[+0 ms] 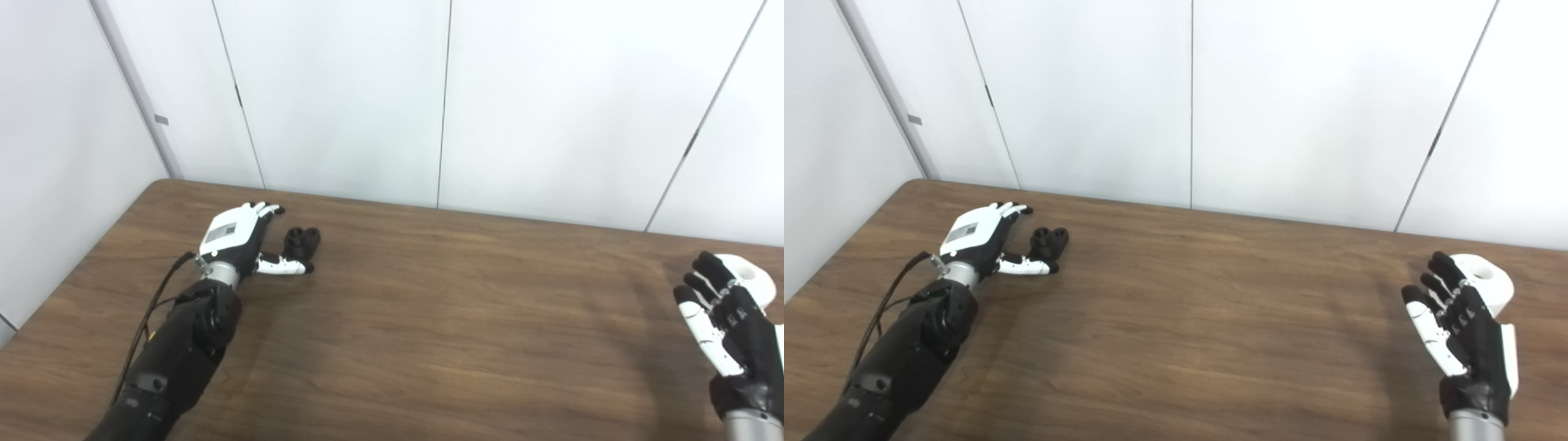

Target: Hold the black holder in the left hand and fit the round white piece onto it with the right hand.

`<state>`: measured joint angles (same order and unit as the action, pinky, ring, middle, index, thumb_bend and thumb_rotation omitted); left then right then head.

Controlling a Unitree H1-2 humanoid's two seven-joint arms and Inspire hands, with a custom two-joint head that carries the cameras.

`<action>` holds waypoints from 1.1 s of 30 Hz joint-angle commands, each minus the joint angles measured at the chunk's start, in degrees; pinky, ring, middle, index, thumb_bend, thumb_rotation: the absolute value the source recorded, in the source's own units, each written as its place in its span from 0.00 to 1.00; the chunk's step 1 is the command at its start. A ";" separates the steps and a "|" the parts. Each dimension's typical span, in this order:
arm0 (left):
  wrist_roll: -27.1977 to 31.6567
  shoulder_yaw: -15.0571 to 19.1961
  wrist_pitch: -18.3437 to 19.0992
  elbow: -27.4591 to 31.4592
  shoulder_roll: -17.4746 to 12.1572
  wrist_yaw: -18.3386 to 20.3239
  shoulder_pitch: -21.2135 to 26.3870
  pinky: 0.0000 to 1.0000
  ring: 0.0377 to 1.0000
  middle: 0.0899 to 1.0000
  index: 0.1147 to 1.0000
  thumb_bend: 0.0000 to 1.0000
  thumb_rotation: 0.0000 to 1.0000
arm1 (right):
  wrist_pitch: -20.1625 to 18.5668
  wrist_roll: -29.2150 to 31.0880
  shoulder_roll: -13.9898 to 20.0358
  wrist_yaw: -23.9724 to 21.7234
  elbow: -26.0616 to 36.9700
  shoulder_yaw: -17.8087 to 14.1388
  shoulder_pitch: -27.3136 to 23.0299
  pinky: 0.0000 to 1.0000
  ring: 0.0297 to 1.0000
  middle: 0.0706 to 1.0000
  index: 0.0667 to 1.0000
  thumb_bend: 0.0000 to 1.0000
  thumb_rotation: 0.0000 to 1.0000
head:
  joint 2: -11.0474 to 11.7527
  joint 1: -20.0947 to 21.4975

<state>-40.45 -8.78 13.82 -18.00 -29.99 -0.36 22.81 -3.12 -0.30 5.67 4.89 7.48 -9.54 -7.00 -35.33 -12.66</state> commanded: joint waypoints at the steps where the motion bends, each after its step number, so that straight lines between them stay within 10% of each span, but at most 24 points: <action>1: -0.93 0.03 -0.29 1.83 -2.01 -0.70 1.26 1.00 0.99 0.94 0.84 1.00 0.47 | 0.37 -1.14 0.31 0.60 2.33 0.22 -1.52 0.72 0.81 0.83 0.80 0.48 0.47 | -0.04 0.04; 26: 0.78 1.63 -11.84 -0.57 -1.46 -10.59 0.99 0.89 0.84 0.70 0.47 0.97 0.19 | -0.07 -0.32 0.37 0.34 3.19 0.16 -1.63 0.76 0.83 0.85 0.81 0.45 0.47 | -2.10 0.46; 28: 1.07 1.93 -12.63 -0.71 -1.37 -11.11 1.08 0.90 0.84 0.68 0.43 0.62 0.09 | -0.94 -0.46 0.33 0.68 3.91 -0.02 -1.66 0.76 0.82 0.84 0.81 0.46 0.47 | -2.56 0.35; 33: 0.78 2.42 -13.78 -0.71 -1.26 -11.84 1.04 0.89 0.82 0.67 0.42 0.53 0.07 | -0.82 -0.60 0.86 0.43 4.19 -0.19 -1.84 0.76 0.82 0.84 0.82 0.45 0.48 | -3.34 0.08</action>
<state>-39.53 -7.32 1.07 -19.98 -29.84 -9.81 22.06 -5.00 -0.85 5.69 5.28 9.87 -9.44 -7.07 -38.41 -12.48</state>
